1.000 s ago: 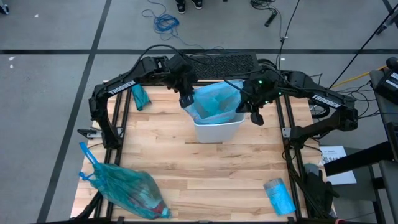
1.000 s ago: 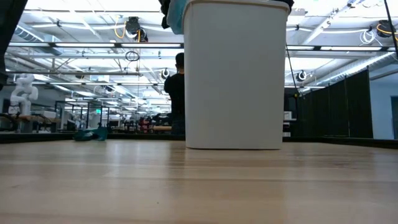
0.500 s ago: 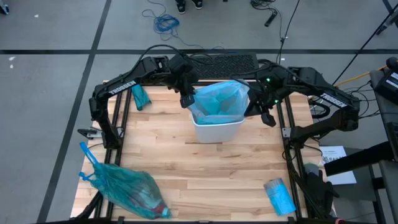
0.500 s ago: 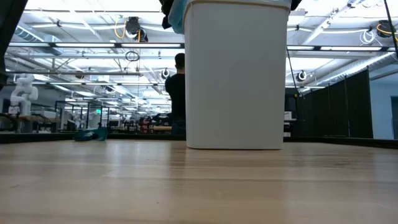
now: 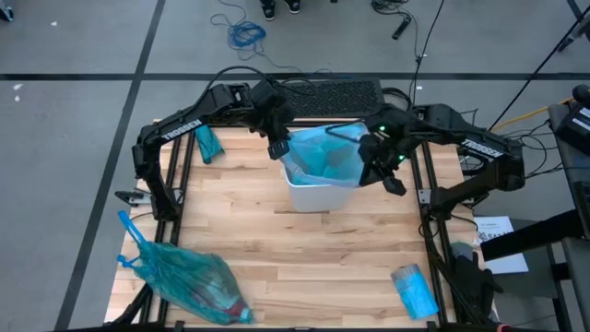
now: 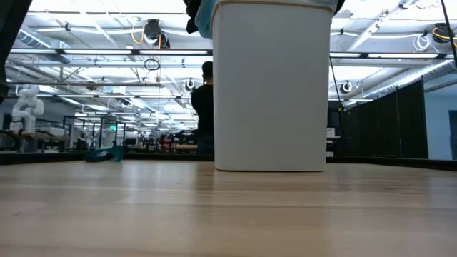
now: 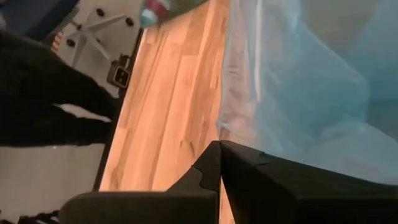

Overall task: Place trash/remove bag and relplace
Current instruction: Insert the new blue trash bag into the white trash bin

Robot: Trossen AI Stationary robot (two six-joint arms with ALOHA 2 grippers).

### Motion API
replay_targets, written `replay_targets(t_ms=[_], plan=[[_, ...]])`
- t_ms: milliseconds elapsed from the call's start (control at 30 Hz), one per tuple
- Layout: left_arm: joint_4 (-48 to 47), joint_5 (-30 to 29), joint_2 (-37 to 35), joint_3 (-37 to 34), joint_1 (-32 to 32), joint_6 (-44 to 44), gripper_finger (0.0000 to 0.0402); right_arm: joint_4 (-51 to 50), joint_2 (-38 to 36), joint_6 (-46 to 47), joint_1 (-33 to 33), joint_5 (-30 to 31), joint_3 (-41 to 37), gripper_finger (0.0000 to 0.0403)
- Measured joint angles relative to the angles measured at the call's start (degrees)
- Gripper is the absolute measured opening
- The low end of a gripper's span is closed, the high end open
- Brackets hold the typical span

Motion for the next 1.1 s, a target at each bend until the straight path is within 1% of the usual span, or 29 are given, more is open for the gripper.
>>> replay_targets(t_ms=[67, 167, 267, 467, 600, 933, 1100], plan=[[0.34, 0.02, 0.04, 0.00, 0.00, -0.77, 0.0089, 0.14, 1.03, -0.51, 0.68, 0.38, 0.00, 0.0000], [0.40, 0.04, 0.04, -0.02, 0.00, -1.11, 0.0089, 0.92, 2.37, -0.74, 2.23, 4.02, 0.00, 0.0000], [0.37, 0.04, 0.04, -0.02, 0.00, -1.14, 0.0089, 1.42, 4.04, -0.95, 3.87, 6.14, 0.00, 0.0000], [0.35, 0.04, 0.04, -0.02, 0.00, -1.14, 0.0089, 0.22, 8.23, -1.80, 7.12, 7.86, 0.00, 0.0000], [0.26, -0.04, 0.04, -0.02, 0.03, -1.12, 0.0089, 1.06, 9.45, -1.54, 8.50, 11.98, 0.00, 0.0001], [-0.09, -0.02, -0.88, -0.11, -0.01, -1.24, 0.0089, 2.81, 9.65, -0.55, 8.49, 12.72, -0.02, 0.0001], [-0.27, 0.11, -2.54, 1.89, -0.22, -1.27, 0.0089, 3.60, 9.67, 0.13, 8.33, 12.73, -0.04, 0.0000]])
